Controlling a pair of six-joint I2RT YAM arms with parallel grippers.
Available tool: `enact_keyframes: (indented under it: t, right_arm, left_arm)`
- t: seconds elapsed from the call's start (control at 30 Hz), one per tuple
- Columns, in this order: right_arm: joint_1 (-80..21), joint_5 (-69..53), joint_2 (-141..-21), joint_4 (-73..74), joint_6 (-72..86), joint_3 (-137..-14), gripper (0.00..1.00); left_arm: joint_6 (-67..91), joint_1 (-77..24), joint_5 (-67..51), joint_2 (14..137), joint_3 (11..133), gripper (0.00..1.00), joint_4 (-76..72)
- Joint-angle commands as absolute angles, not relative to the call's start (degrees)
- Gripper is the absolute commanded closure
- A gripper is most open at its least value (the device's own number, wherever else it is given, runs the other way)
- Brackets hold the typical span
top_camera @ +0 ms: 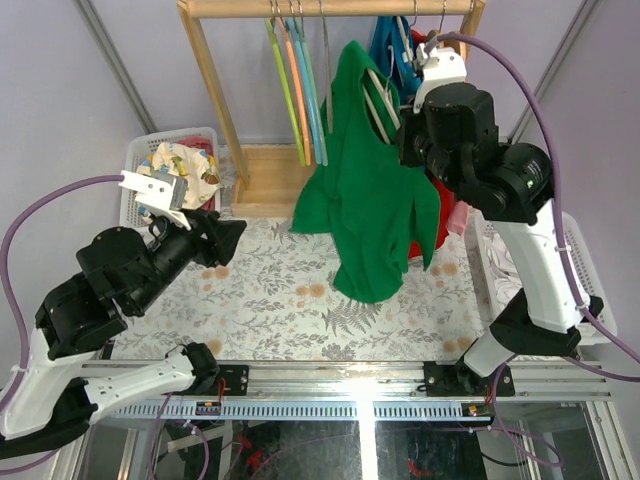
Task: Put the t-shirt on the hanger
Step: Place the hanger at the clothesline.
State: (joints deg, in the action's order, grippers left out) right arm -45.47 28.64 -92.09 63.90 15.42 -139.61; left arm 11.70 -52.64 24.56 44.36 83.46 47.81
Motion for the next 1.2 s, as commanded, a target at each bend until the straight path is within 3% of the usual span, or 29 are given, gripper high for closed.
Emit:
enact_keyframes:
  t: [0.0, 0.4, 1.17]
  right_arm:
    - [-42.35, 31.97, -92.5, 48.26, 11.16, -140.8, 1.0]
    - [-33.64, 18.36, -101.09, 37.8, 12.06, -145.19, 1.0]
    - [-26.82, 12.36, -106.41, 31.24, 12.11, -145.96, 1.0]
  left_arm:
    - [11.87, -52.3, 24.04, 45.06, 84.53, 0.45, 47.7]
    - [11.78, -52.3, 24.39, 46.52, 84.25, 0.45, 47.04]
    - [11.17, -52.29, 25.07, 48.96, 88.62, 0.46, 49.52]
